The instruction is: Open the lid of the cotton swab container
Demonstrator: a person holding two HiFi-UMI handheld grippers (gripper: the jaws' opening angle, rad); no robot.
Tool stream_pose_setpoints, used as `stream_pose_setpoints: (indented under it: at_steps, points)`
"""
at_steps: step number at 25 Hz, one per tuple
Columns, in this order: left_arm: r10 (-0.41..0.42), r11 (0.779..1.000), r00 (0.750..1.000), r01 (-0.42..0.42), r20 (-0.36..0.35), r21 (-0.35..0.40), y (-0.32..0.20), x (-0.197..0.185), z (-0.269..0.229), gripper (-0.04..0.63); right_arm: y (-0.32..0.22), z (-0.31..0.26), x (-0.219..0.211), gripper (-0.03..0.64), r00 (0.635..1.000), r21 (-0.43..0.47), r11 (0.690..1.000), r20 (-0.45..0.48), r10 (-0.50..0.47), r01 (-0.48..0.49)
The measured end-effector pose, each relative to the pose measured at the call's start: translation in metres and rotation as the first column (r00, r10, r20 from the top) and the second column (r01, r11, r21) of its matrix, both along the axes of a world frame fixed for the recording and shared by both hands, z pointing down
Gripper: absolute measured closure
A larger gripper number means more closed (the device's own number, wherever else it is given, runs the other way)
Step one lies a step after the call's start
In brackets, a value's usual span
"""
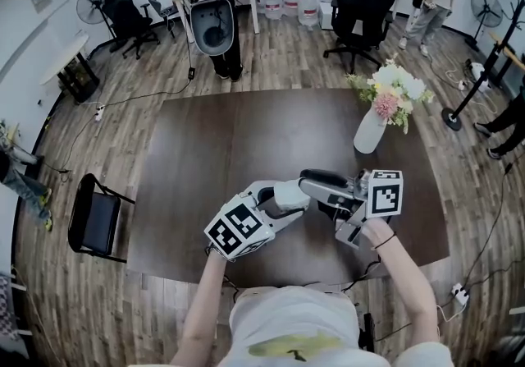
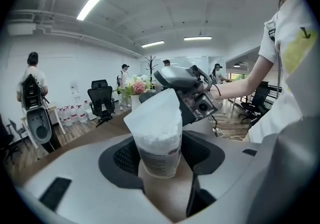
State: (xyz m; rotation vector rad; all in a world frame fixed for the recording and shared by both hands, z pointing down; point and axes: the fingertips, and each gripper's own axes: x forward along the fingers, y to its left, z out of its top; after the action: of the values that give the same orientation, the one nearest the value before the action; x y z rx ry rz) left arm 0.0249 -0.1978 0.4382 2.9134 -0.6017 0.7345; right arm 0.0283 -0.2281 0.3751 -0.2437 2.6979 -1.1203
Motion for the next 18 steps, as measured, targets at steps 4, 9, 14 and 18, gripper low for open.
stream_pose_setpoints:
  at_steps: [4, 9, 14, 18]
  points:
    - [0.006, 1.000, 1.000, -0.006, 0.011, 0.003, 0.001, -0.001, 0.004, 0.344, -0.001, 0.004, -0.001, 0.434, 1.000, -0.050, 0.999, 0.006, -0.019, 0.020]
    - [0.007, 1.000, 1.000, -0.007, 0.012, 0.006, -0.001, 0.001, 0.005, 0.345, -0.003, 0.005, 0.000, 0.433, 0.999, -0.063, 0.997, 0.013, -0.039, 0.040]
    - [0.009, 1.000, 1.000, -0.009, 0.017, 0.015, -0.001, 0.001, 0.007, 0.347, -0.007, 0.006, 0.001, 0.432, 0.998, -0.082, 0.995, 0.037, -0.046, 0.049]
    - [0.006, 1.000, 1.000, -0.006, -0.006, 0.011, -0.002, 0.003, 0.004, 0.348, -0.011, 0.006, 0.004, 0.428, 0.996, -0.116, 0.992, 0.073, -0.048, 0.057]
